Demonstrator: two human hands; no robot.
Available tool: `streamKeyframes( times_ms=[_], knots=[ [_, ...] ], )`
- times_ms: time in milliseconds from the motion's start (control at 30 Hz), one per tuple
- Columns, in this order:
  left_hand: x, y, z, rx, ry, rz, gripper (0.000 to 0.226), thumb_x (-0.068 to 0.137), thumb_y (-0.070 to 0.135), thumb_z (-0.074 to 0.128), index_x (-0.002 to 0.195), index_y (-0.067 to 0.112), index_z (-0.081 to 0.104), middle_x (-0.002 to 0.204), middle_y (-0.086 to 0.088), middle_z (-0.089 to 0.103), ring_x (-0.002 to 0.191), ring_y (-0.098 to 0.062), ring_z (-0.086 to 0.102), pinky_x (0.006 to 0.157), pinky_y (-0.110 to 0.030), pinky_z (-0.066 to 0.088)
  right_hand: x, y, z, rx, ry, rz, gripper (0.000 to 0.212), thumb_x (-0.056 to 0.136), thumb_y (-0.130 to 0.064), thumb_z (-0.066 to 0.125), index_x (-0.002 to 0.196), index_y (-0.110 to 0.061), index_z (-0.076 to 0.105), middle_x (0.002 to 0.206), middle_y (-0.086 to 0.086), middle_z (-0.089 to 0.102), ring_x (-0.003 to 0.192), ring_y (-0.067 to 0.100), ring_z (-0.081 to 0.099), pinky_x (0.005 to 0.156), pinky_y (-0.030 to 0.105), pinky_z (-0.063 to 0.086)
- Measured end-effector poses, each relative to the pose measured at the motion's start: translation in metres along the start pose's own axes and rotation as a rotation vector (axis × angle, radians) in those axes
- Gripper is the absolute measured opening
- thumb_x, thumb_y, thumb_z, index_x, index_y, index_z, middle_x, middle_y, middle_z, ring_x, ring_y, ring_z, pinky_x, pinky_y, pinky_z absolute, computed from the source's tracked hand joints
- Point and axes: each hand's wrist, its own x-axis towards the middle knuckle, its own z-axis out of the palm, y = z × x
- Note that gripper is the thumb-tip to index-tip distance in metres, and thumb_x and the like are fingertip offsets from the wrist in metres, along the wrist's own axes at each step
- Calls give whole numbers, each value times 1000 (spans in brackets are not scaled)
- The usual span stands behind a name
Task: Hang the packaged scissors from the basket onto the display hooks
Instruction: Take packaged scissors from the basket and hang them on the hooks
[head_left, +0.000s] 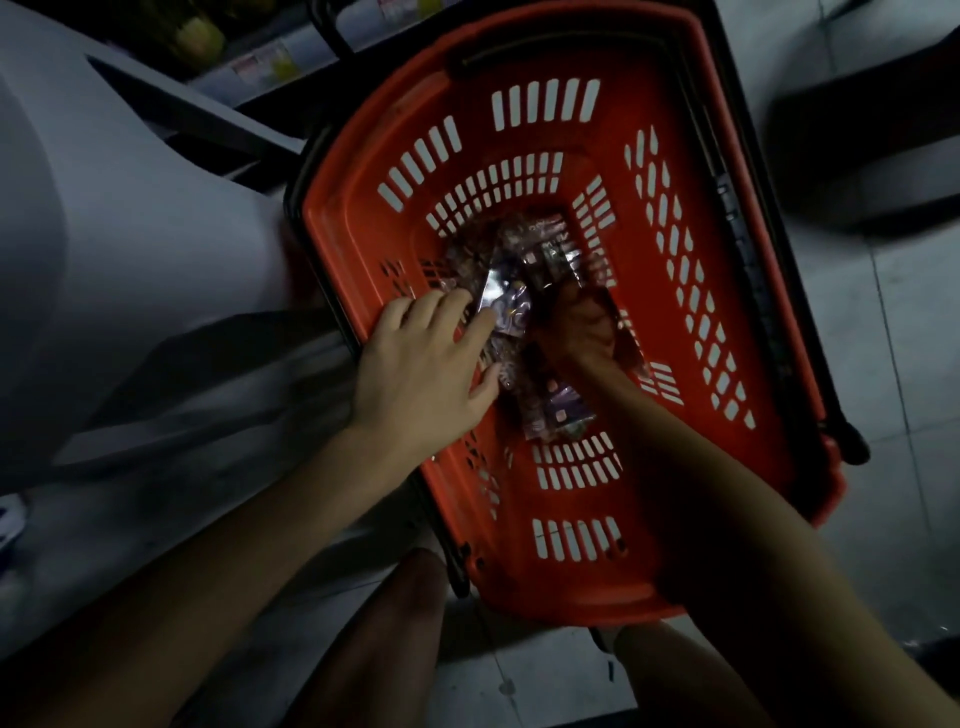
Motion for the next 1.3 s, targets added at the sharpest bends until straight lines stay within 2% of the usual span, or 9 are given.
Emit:
streamKeyframes(
  times_ms=[100, 200, 300, 600, 700, 800, 1000, 1167, 1300],
  knots=[
    [0, 2, 0, 1, 1, -5, 53, 96, 51, 47, 137, 18, 57, 137, -9, 58, 126, -28, 53, 101, -45, 41, -10, 7, -11, 190, -17, -33, 50, 97, -25, 60, 142, -8, 47, 139, 20, 54, 124, 39, 56, 99, 47, 49],
    [0, 2, -7, -5, -51, -4, 54, 95, 53, 45, 136, 19, 57, 131, -8, 61, 120, -28, 56, 99, -44, 42, -39, 12, -32, 370, 20, 27, 31, 101, -36, 53, 128, -21, 56, 120, 8, 67, 100, 24, 70, 81, 41, 61],
    [-2, 2, -27, -109, -143, -3, 56, 95, 51, 51, 140, 18, 54, 132, -8, 60, 119, -28, 56, 100, -43, 44, -95, 9, -75, 639, -16, 31, 15, 103, -24, 51, 116, -30, 58, 98, -4, 71, 73, 11, 71, 60, 28, 56],
    [4, 23, -264, -1077, -279, -323, 86, 84, 42, 80, 155, 22, 35, 137, 0, 52, 121, -17, 56, 98, -30, 50, -299, -21, -274, 1063, 8, 7, 30, 95, 0, 61, 121, -13, 69, 103, -1, 75, 95, 15, 73, 81, 25, 59],
    [4, 34, -358, -1254, -361, -296, 79, 86, 27, 81, 152, 15, 40, 123, -3, 60, 106, -12, 62, 77, -14, 51, -366, -29, -339, 1175, 90, 41, 27, 84, 0, 67, 106, -14, 74, 99, 6, 77, 93, 24, 74, 86, 36, 59],
    [-8, 51, -437, -1405, -485, -190, 61, 90, 19, 75, 145, 12, 49, 111, -4, 71, 96, -12, 69, 82, -24, 58, -431, -27, -389, 1281, 207, 84, 32, 77, -3, 67, 108, -1, 73, 107, 21, 75, 96, 34, 71, 91, 47, 58],
    [-59, 105, -529, -1485, -612, 32, 56, 77, 28, 86, 128, 14, 66, 119, -12, 73, 113, -29, 70, 94, -40, 58, -554, 0, -441, 1355, 279, 55, 24, 88, 5, 62, 106, -8, 72, 98, 8, 75, 86, 19, 73, 74, 30, 60],
    [-108, 151, -571, -1414, -623, 218, 19, 85, 24, 81, 104, 20, 77, 111, -14, 75, 107, -35, 71, 98, -52, 55, -646, 24, -440, 1372, 377, 38, 28, 87, 3, 64, 106, -15, 72, 107, 12, 75, 99, 27, 72, 85, 41, 59],
    [-161, 186, -607, -1338, -616, 371, 22, 92, 11, 72, 108, -3, 67, 107, -23, 73, 96, -33, 74, 85, -46, 61, -723, 34, -424, 1434, 502, -4, 32, 88, 1, 67, 111, -21, 70, 112, 9, 73, 105, 27, 69, 89, 42, 60]
  ],
)
